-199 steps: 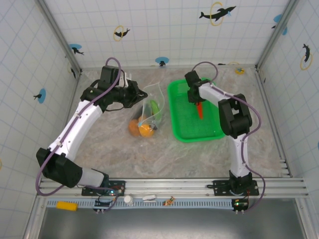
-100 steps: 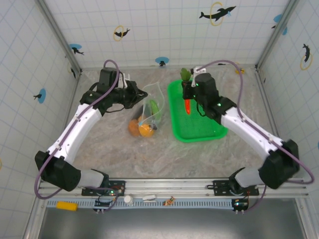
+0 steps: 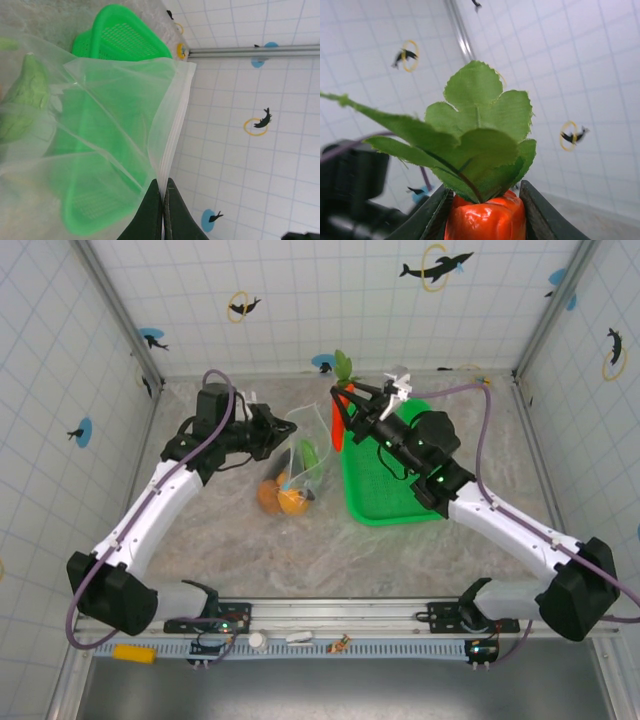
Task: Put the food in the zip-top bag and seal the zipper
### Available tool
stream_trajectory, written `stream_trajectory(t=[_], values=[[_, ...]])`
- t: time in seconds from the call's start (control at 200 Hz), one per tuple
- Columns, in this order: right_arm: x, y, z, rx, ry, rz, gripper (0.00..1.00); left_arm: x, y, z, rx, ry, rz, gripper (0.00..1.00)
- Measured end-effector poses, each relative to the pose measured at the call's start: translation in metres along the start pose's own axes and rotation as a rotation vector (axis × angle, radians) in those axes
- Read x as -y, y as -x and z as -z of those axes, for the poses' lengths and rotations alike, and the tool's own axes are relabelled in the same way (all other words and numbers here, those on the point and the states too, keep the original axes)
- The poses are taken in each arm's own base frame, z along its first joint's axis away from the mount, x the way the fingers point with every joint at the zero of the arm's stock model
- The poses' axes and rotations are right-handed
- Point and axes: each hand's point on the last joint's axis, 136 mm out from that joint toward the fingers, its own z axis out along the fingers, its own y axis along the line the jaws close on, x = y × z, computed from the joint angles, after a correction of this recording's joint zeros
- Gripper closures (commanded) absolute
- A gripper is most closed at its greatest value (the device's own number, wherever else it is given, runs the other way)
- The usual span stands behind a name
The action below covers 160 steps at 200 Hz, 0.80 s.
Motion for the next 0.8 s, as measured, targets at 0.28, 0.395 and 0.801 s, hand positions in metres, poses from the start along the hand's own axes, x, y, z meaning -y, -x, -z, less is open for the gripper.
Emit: stream_trajectory(t=[0.28, 0.395, 0.801], values=[[0.0, -0.039, -0.027, 0.017, 0.014, -0.006, 0.65, 0.01, 0.004, -0.002, 0.017, -0.058, 0.049, 1.0], [0.014, -0.069, -0.029, -0.01, -0.053, -0.029, 0.64, 0.012, 0.005, -0.001, 0.02, -0.069, 0.058, 1.0], [0.029, -0.121, -0.013, -0.06, -0.204, -0.122, 0.38, 0.01, 0.006, -0.004, 0.024, -0.082, 0.077, 1.0]])
